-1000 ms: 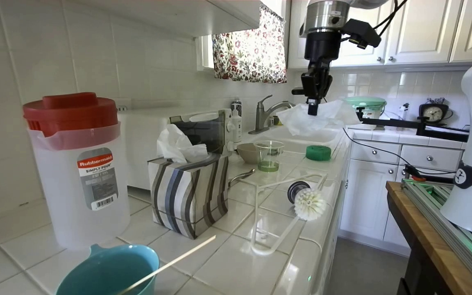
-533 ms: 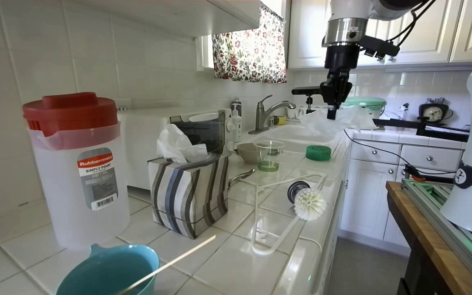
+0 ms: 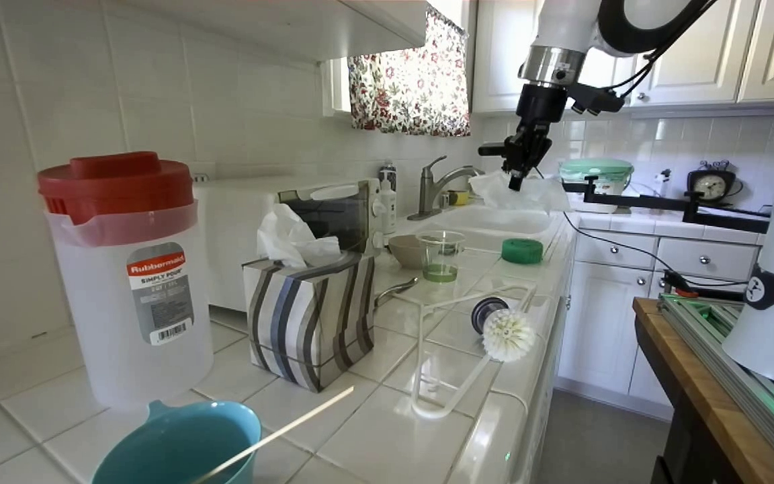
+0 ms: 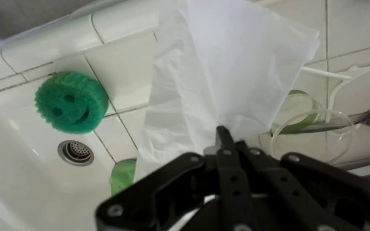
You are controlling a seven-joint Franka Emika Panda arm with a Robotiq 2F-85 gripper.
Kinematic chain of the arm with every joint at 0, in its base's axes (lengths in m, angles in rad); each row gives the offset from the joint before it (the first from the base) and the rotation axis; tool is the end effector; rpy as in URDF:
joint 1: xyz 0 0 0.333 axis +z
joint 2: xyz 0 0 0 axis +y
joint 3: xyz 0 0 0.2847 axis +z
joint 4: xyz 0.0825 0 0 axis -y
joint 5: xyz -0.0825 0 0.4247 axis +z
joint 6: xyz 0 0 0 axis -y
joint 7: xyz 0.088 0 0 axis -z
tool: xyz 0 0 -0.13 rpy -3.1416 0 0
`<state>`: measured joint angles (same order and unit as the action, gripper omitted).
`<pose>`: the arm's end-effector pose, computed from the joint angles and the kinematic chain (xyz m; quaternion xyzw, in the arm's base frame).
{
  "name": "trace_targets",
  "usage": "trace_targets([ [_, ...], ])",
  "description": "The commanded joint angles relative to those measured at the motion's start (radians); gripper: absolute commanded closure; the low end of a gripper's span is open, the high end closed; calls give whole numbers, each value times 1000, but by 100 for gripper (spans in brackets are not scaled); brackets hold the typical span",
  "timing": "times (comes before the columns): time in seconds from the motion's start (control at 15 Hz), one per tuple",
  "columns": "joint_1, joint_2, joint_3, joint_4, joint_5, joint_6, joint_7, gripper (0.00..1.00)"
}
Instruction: Use the white napkin to wipe the top of the oven.
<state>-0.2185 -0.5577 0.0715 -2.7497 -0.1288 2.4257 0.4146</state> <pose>0.4228 -0.0698 0.3318 0.9627 -0.2359 0.1225 0.0511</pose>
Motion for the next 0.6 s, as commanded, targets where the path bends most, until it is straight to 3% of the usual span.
trace_targets([
  [0.0,-17,56,-37,1,-16,78,-67,100],
  [0.53,-19,196,-89,10,7,289,-129,100],
])
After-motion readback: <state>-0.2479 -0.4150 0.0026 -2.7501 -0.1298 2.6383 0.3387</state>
